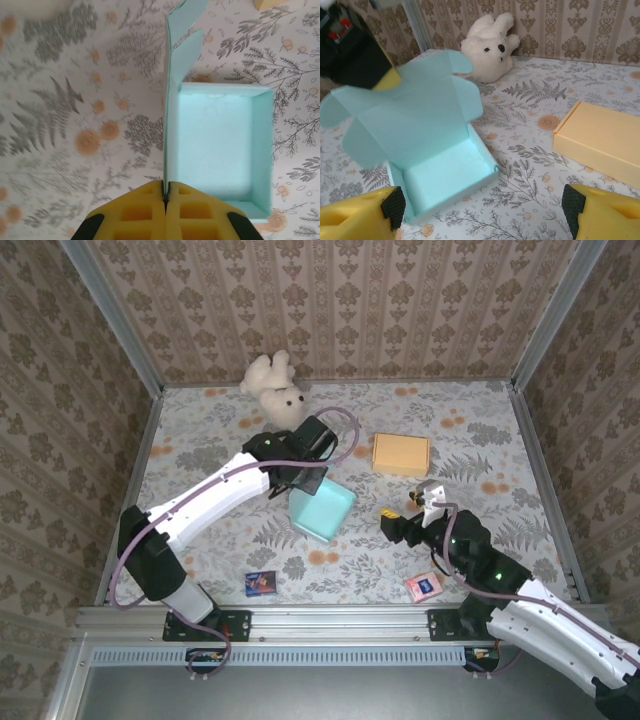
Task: Fold the paper box
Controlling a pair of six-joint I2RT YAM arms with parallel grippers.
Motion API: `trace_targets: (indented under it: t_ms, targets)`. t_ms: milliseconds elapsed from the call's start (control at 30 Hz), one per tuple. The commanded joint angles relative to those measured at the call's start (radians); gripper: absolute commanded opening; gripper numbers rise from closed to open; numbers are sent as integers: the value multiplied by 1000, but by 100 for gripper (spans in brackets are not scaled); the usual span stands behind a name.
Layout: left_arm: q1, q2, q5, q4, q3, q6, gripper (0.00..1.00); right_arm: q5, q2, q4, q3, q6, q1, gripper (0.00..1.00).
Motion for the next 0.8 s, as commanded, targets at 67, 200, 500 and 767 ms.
trace_targets:
  t_ms: [67,200,500,767]
  targets:
    - [-24,-45,-23,16,50,480,0,-55,100,187,-32,-194,-4,84]
    - [-10,-202,74,264,-114,750,0,-117,179,261,11,-332,-4,80]
    - [248,-511,693,523,-427,1265,0,-354,336,425,90,-673,-151,62]
    - [333,-538,757,585,-503,1389,0,-569,552,135,334,-933,-206,59]
